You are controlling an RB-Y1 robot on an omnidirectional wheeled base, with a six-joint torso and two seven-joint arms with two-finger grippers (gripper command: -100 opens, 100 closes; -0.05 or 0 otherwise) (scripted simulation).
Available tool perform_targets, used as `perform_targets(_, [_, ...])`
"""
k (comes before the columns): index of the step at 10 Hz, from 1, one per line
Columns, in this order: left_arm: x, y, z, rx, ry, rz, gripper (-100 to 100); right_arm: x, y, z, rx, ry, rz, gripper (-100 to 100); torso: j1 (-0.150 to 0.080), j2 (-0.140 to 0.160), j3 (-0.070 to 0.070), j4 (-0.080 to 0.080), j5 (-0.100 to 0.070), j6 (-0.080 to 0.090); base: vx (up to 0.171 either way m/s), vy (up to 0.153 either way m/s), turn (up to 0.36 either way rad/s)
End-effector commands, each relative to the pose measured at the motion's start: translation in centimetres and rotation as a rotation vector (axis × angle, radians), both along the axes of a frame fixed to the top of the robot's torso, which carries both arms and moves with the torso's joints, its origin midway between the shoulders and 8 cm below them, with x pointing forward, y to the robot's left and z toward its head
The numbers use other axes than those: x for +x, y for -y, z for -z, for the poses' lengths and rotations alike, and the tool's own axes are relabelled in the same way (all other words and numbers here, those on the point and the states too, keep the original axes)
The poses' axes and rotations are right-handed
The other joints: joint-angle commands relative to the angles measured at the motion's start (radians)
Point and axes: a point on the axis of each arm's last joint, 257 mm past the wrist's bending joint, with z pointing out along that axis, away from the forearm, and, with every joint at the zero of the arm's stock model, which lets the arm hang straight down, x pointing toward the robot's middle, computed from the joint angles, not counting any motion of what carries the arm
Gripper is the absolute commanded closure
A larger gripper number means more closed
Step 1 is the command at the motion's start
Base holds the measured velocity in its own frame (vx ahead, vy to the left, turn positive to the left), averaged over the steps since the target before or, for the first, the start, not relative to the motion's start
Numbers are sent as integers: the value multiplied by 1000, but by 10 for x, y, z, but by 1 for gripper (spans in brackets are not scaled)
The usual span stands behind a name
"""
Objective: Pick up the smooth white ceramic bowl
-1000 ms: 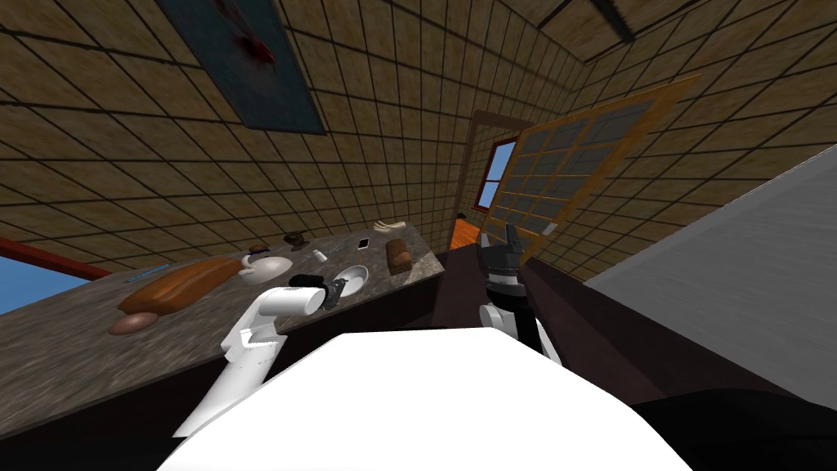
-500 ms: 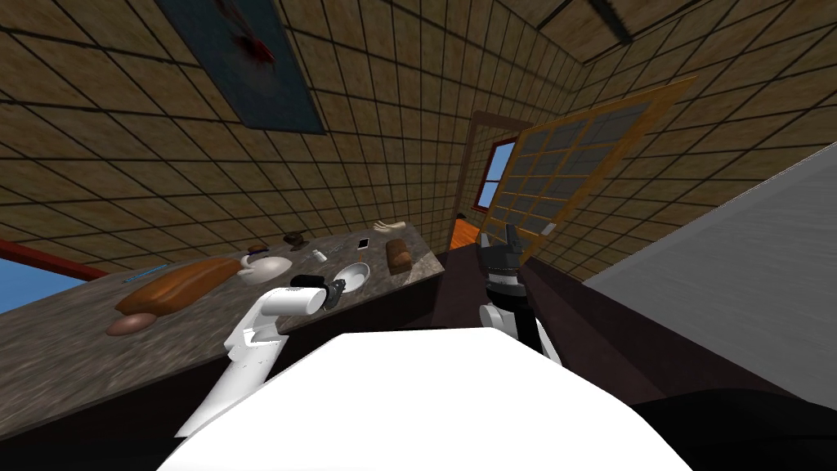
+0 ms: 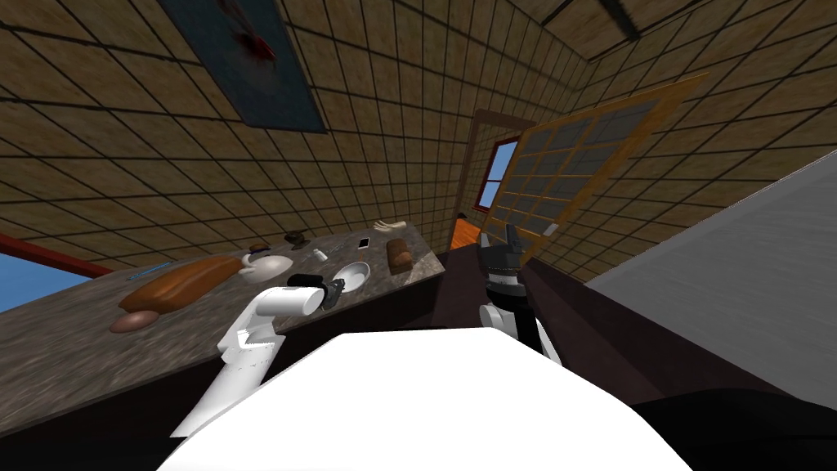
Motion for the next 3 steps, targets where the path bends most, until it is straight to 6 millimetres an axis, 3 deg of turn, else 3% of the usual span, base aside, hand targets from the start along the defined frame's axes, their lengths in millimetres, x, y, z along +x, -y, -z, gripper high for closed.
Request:
perform_targets(1, [-4, 3, -7, 1, -2, 4, 100, 0, 0, 0, 0, 0, 0, 0, 0, 0, 0, 0, 0, 0, 4, -7, 28])
perform_targets(2, [-2, 2, -4, 1, -1, 3, 100, 0, 0, 0, 0, 0, 0, 0, 0, 0, 0, 0, 0, 0, 0, 0, 0])
perform_targets(3, [-2, 3, -4, 1, -3, 2, 0, 0, 0, 0, 0, 0, 0, 0, 0, 0, 0, 0, 0, 0, 0, 0, 0])
